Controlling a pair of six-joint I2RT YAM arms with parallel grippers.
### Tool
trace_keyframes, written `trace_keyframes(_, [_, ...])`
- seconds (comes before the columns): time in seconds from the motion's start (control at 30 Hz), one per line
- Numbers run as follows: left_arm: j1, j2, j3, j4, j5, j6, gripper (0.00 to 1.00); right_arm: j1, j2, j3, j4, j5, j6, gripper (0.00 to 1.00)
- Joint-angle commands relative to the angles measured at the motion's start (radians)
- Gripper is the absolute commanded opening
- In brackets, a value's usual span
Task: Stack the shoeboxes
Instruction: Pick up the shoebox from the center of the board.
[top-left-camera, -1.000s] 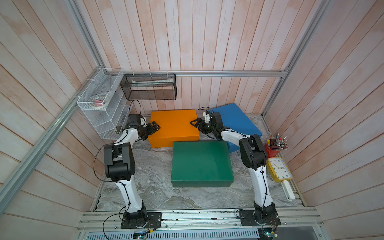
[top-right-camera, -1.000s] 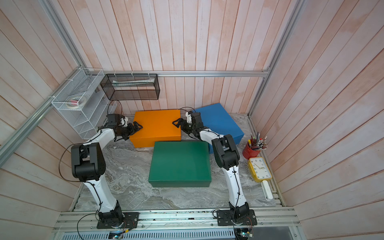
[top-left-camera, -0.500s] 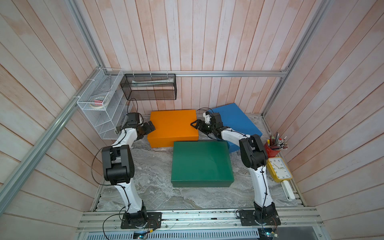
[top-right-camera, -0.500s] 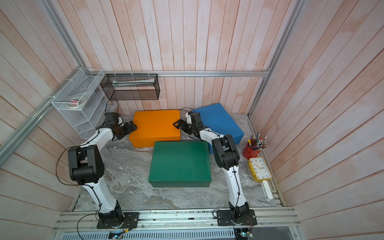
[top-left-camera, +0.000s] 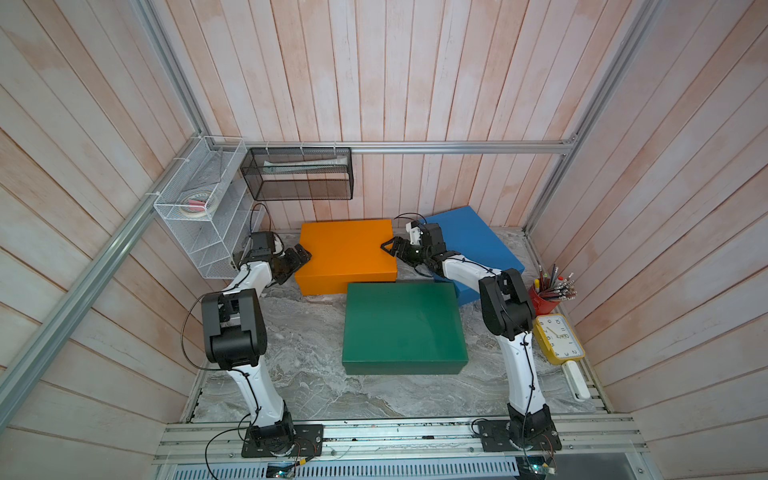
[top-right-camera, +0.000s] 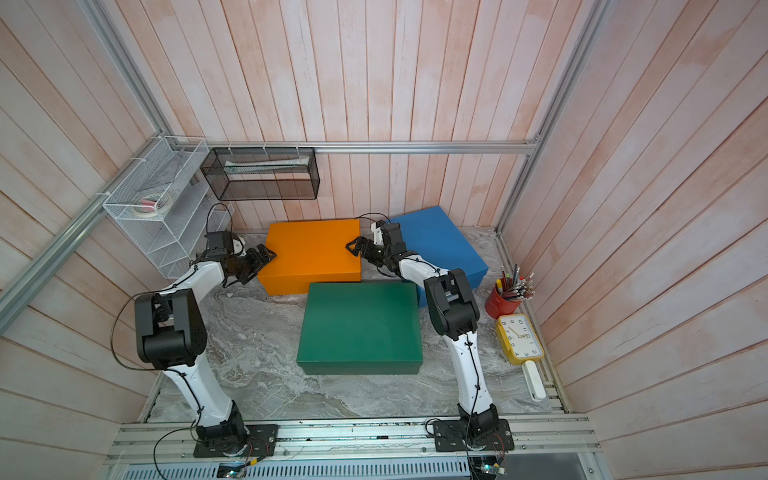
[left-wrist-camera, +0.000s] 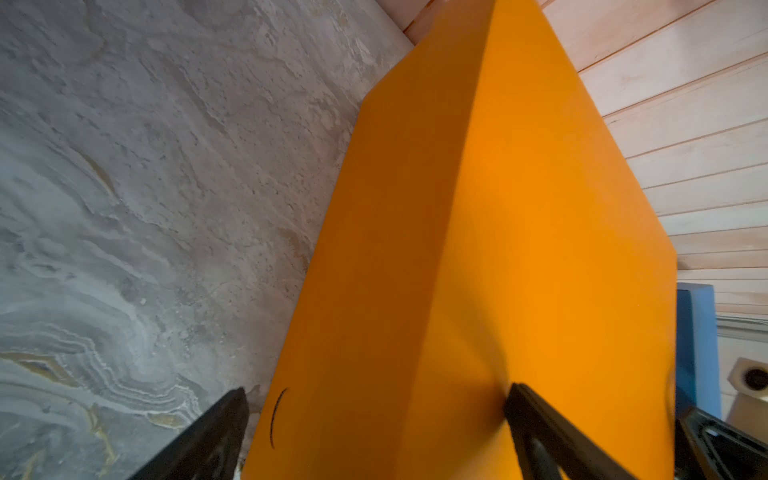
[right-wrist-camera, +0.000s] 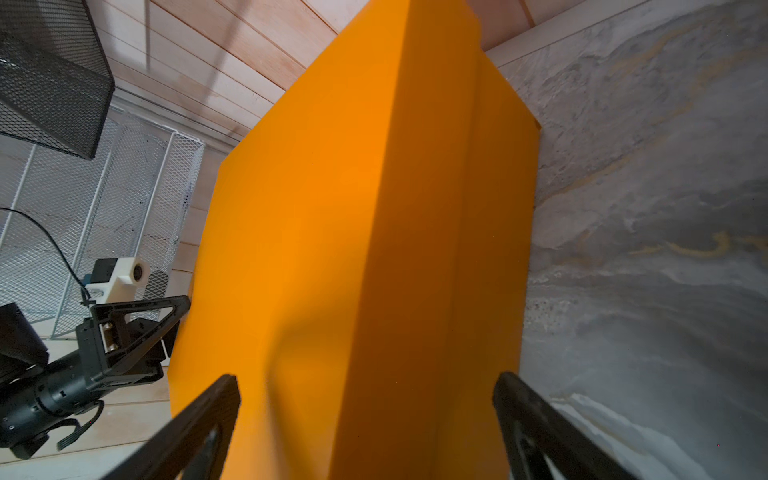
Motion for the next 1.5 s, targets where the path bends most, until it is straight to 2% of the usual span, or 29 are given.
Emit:
trace_keyframes(0.0, [0.001, 0.012, -0.047, -0.009, 0.074, -0.026, 1.0, -0.002, 0.028, 0.042, -0.011, -0.018, -0.011, 0.98])
trace_keyframes(0.47, [0.0, 0.044, -0.073, 0.005, 0.176, -0.041, 1.0, 0.001, 0.05, 0.065, 0.001, -0.064, 0.006, 0.98])
trace_keyframes(0.77, [-0.002, 0.021, -0.114, 0.112, 0.304, -0.126, 1.0, 0.005, 0.054, 0.062, 0.094, -0.155, 0.083, 0.98])
trace_keyframes(1.03, [-0.003, -0.028, -0.114, 0.126, 0.327, -0.135, 1.0, 0.009, 0.041, 0.094, 0.084, -0.191, 0.092, 0.97])
trace_keyframes(1.47, [-0.04, -0.069, -0.04, 0.087, 0.31, -0.119, 1.0, 0.017, -0.01, 0.088, 0.063, -0.21, 0.085, 0.93])
